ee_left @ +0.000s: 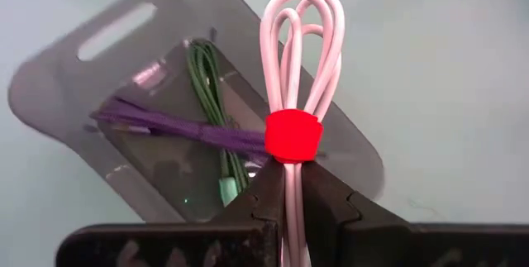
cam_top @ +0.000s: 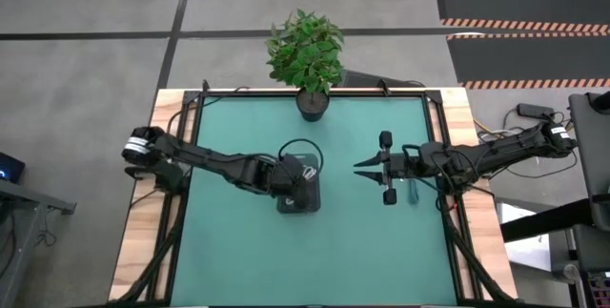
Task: Pick and place USB-C Cables
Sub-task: Put the white charger cable into the black bin, then put the blue charger cable into the black bin
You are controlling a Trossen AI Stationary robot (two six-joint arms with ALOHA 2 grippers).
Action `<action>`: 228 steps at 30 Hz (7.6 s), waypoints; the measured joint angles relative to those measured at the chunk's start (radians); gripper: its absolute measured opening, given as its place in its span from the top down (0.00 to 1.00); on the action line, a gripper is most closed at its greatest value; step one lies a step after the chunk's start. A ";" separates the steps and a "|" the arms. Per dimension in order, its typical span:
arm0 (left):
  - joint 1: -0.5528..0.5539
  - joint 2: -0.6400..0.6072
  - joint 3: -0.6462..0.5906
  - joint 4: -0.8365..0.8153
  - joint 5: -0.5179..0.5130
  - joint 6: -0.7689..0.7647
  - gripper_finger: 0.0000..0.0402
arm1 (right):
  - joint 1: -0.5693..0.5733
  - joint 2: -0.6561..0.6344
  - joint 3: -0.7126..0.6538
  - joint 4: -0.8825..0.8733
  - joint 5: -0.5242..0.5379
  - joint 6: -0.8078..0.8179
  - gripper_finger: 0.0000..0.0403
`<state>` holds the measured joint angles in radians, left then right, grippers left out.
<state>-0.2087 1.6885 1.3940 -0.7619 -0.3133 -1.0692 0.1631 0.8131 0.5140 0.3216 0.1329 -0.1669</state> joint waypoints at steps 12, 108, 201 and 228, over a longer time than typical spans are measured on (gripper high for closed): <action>0.088 0.018 -0.112 0.099 -0.006 -0.026 0.98 | 0.000 0.000 0.000 -0.022 0.008 -0.001 0.84; 0.089 0.018 -0.223 0.187 0.032 -0.024 0.91 | 0.000 0.000 0.000 -0.057 0.079 0.011 0.84; -0.131 -0.481 -0.538 0.954 -0.115 1.236 0.65 | -0.275 0.461 0.170 -1.437 0.023 1.357 0.62; -0.131 -0.482 -0.539 0.936 -0.115 1.234 0.65 | -0.348 0.613 0.167 -1.304 -0.036 1.242 0.88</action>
<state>-0.3393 1.2068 0.8555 0.1738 -0.4282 0.1650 -0.1844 1.4261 0.6810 -0.9821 0.0971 1.0746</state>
